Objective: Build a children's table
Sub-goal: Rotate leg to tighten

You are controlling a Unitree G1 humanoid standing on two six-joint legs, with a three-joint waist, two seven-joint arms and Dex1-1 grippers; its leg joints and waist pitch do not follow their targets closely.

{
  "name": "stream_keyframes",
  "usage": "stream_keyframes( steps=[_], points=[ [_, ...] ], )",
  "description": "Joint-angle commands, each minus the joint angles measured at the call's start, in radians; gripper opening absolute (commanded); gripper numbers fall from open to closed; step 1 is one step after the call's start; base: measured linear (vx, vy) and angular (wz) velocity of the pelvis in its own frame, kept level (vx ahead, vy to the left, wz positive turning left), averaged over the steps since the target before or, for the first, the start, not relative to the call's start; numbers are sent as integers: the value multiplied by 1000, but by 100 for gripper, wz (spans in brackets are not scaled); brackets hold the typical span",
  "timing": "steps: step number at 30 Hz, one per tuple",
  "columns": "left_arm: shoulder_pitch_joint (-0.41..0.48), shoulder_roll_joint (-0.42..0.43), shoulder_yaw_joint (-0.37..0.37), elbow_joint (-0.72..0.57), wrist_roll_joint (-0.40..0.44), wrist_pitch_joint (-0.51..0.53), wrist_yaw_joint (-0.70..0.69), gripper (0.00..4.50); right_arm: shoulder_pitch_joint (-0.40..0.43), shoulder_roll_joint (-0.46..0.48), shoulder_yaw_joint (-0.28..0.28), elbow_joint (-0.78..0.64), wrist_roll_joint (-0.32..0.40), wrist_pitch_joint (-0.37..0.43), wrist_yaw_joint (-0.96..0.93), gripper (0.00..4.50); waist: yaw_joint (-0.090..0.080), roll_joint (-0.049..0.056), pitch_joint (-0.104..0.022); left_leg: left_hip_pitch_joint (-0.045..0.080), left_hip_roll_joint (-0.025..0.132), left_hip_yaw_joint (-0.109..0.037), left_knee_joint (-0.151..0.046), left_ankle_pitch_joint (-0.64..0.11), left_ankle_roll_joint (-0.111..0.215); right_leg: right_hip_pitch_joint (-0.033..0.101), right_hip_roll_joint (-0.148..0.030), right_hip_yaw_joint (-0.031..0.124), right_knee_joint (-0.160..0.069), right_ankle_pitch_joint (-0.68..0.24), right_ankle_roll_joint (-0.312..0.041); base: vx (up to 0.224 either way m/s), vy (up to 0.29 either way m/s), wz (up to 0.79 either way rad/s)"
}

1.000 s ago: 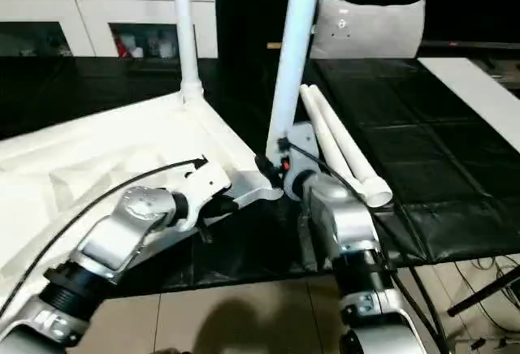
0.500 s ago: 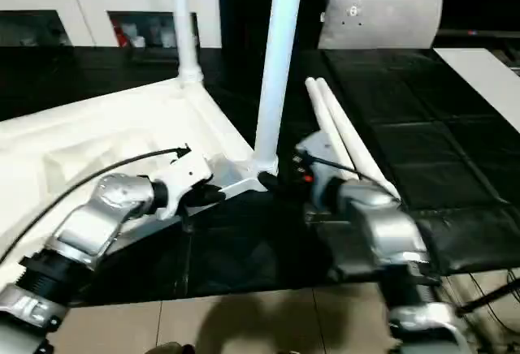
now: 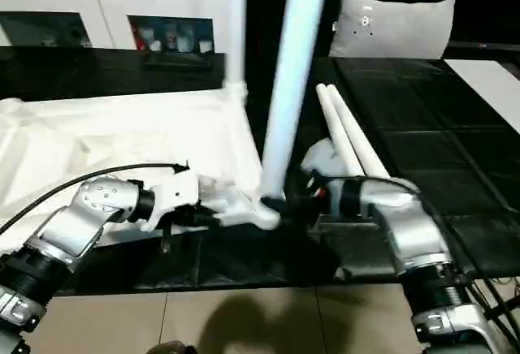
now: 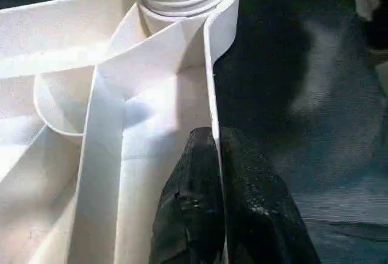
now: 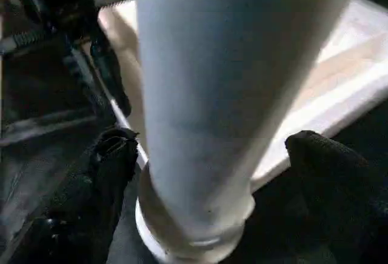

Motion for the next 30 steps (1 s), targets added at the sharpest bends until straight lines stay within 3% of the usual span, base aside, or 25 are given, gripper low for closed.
stream_keyframes(
  steps=[1, 3, 4, 8, 21, 23, 24, 28, 30],
  points=[
    [-21, 3, -38, 3, 6, -31, -43, 0, -8, 1, 9, 5, -6, -2, 25, 433, -3, -1, -70, 29, 66, -31, -70, -247, 9, 38, -82, 50, -66, -243, -197, 0, 0, 0],
    [-23, 3, -39, 6, 7, -35, -45, 0, -9, 5, 10, 9, -3, 2, 29, 419, -3, 0, -70, 29, 66, -30, -69, -245, 12, 37, -81, 50, -64, -237, -200, 0, 0, 0],
    [-25, 3, -38, 11, 7, -39, -49, 0, -12, 10, 9, 19, 5, 12, 34, 419, -3, -7, -71, 29, 66, -30, -69, -241, 14, 38, -81, 50, -64, -236, -199, 0, 0, 0],
    [-28, 1, -35, 20, 8, -45, -50, 0, -16, 15, 5, 42, 23, 30, 46, 381, -2, -2, -70, 31, 66, -30, -68, -242, 14, 36, -81, 49, -65, -250, -203, 0, 0, 0],
    [-26, -3, -24, 33, -9, -52, -66, 0, 4, 21, 1, 69, 53, 66, 90, 269, 0, -1, -72, 29, 67, -30, -67, -239, 12, 38, -82, 48, -62, -242, -208, 0, 0, 0],
    [-15, -9, -15, 13, -23, -17, -58, 0, 14, 27, -1, 65, 64, 79, 96, 258, 0, -2, -72, 30, 66, -29, -66, -238, 11, 38, -81, 48, -61, -240, -210, 0, 0, 0],
    [-10, -12, -10, 3, -28, -1, -52, 0, 20, 30, -1, 58, 72, 91, 97, 258, 1, 3, -72, 31, 67, -30, -66, -239, 10, 37, -82, 49, -61, -238, -212, 0, 0, 0],
    [13, -27, 10, -33, -49, 58, -21, 0, 29, 63, -2, 50, 72, 149, 35, 251, -2, 1, -72, 28, 67, -31, -68, -240, 8, 39, -81, 47, -60, -238, -216, 0, 0, 0],
    [32, -50, 31, -70, -65, 135, 22, 0, 26, 110, -3, 65, 53, 175, -59, 248, -9, 0, -67, 29, 66, -33, -71, -272, -5, 37, -82, 48, -66, -296, -204, 0, 0, 0]
  ],
)
